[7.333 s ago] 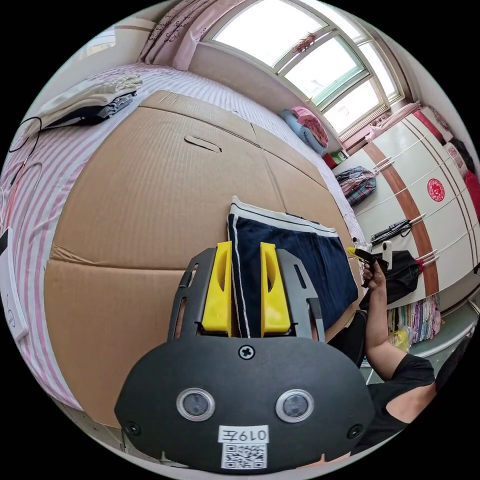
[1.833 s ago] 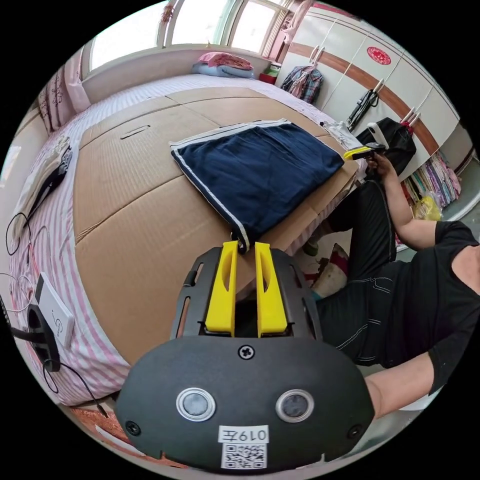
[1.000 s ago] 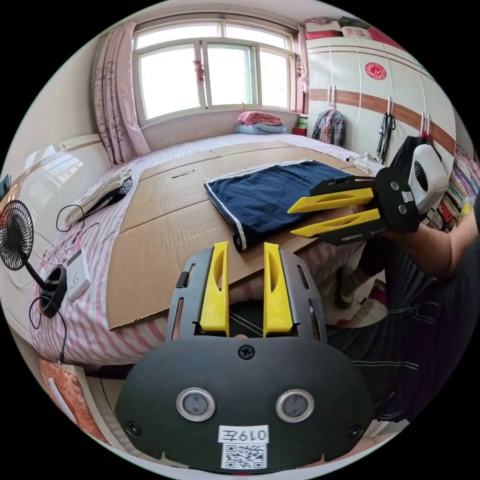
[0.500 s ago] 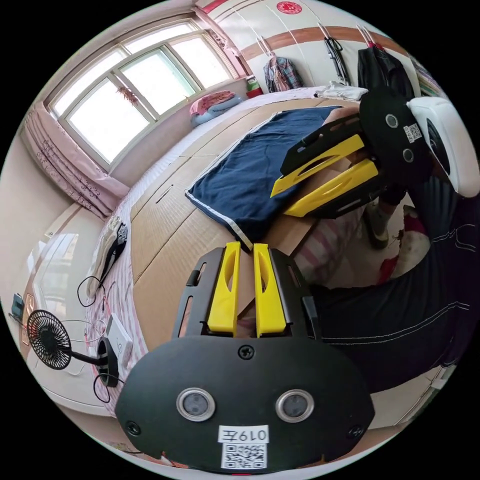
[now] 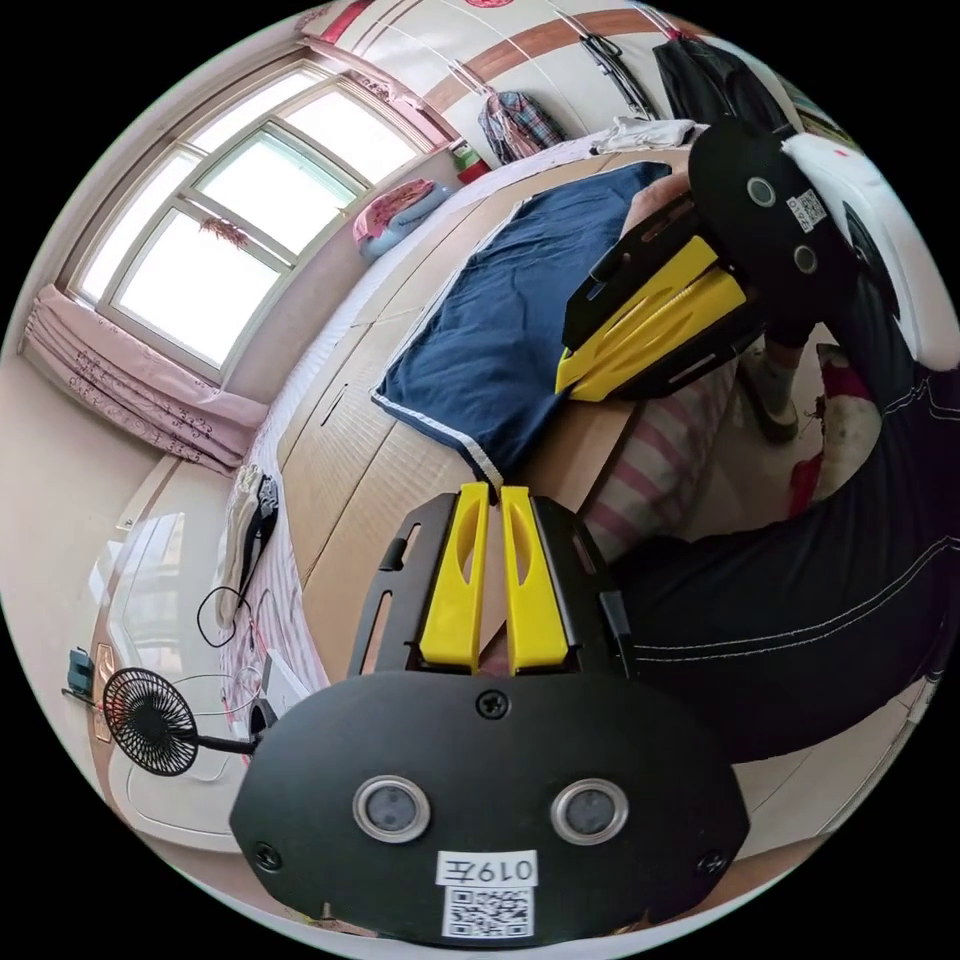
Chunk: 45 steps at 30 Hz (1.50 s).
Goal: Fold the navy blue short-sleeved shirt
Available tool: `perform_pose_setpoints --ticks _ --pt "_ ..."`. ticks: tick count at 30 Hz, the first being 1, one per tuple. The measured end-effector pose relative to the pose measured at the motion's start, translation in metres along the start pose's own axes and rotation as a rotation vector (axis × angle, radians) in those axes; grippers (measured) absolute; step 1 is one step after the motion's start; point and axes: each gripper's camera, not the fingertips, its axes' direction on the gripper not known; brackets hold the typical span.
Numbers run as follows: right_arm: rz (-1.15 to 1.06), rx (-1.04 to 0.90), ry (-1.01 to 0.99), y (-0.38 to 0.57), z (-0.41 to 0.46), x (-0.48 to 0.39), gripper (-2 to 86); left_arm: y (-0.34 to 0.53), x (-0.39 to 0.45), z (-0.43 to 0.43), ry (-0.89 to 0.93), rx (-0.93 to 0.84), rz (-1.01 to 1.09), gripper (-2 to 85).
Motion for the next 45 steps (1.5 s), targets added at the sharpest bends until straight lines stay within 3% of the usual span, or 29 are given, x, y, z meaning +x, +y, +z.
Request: perform_pose_setpoints --ticks 4,7,14,17,27,45 --pt "0.005 0.0 0.049 0.042 0.034 0.015 -0.9 -0.006 0.013 0.003 -0.022 -0.009 -0.047 2.5" --pt "0.025 0.006 0.052 0.072 0.055 0.032 -0.9 -0.012 0.034 0.006 -0.19 -0.077 -0.038 4.3" --pt "0.083 0.028 -0.017 0.132 0.092 0.092 -0.9 -0.036 0.085 -0.012 -0.283 -0.004 0.165 7.1" --pt "0.105 0.039 -0.04 0.153 0.101 0.117 -0.9 -0.048 0.099 -0.002 -0.228 -0.014 0.265 7.8" --pt "0.158 0.077 -0.085 0.199 0.108 0.186 -0.9 -0.072 0.128 0.04 -0.311 -0.128 0.508 6.8" --pt "0.152 0.098 -0.082 0.185 0.057 0.268 -0.5 -0.066 0.116 0.1 -0.277 -0.142 0.509 1.0"
